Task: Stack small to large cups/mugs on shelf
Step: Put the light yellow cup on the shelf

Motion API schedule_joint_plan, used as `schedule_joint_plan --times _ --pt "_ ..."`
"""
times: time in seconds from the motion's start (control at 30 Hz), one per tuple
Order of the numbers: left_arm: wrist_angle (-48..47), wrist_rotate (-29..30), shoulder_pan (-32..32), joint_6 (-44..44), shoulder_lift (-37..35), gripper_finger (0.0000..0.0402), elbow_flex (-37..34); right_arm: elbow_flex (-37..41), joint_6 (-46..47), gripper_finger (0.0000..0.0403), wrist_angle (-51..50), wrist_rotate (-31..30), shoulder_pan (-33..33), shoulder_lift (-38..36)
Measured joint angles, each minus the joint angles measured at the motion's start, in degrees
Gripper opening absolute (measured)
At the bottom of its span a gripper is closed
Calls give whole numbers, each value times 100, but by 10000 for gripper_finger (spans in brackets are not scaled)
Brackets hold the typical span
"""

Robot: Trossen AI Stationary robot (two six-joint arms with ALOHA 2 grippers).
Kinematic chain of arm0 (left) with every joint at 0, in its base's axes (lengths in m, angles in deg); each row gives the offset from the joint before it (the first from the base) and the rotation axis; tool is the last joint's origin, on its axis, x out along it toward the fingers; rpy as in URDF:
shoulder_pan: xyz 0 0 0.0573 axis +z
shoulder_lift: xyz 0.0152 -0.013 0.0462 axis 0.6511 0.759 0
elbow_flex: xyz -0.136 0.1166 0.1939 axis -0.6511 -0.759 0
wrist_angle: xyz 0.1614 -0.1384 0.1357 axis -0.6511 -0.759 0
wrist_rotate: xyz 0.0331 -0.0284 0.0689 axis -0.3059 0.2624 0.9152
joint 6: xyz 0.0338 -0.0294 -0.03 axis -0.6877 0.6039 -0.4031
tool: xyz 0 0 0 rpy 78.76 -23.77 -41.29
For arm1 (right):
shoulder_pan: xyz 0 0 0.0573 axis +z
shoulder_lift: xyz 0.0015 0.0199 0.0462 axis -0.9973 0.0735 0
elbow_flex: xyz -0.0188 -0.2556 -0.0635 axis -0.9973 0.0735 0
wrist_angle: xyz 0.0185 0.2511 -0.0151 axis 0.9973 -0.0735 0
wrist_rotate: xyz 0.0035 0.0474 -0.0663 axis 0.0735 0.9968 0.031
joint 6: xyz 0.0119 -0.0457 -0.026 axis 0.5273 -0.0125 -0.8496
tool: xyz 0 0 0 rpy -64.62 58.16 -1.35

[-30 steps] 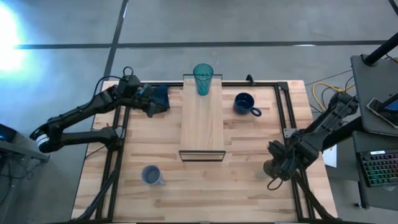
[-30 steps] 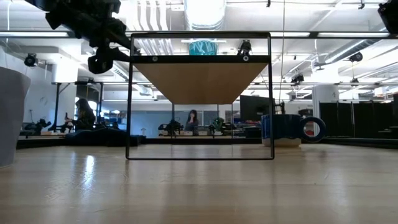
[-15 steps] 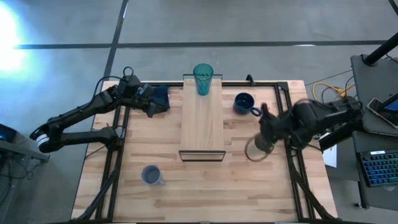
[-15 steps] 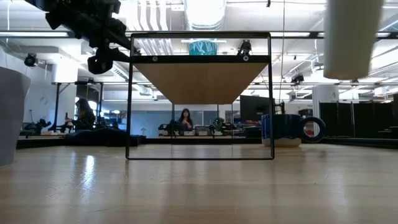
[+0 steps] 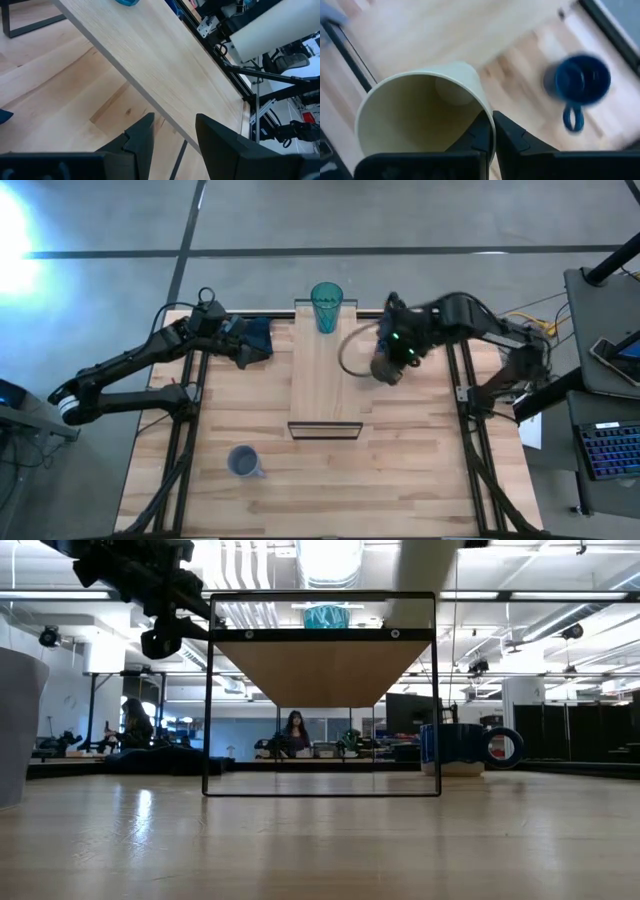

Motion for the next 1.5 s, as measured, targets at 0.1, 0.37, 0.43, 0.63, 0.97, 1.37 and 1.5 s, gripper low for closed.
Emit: schedule_joint_plan --times 0.1,0.37,0.43,0.63,0.97,1.37,1.5 --pt "0 5 0 0 0 130 0 -807 -345 9 7 -3 -228 566" --pt "0 109 -6 2 0 130 0 -2033 -940 9 115 112 -648 1803" --pt "2 109 -9 2 0 130 0 -2015 -953 9 -33 180 -751 1998" --pt "97 160 -11 10 20 130 0 -2128 -1107 9 376 150 -824 2264" --pt "1435 7 -142 453 445 130 0 -2124 -958 9 775 -137 -971 2266" --pt "2217 -86 -564 472 1493 130 46 -2106 -814 9 654 123 -1191 2292" --pt "2580 -55 -570 473 1657 130 116 -2103 -719 9 651 190 -1244 2292"
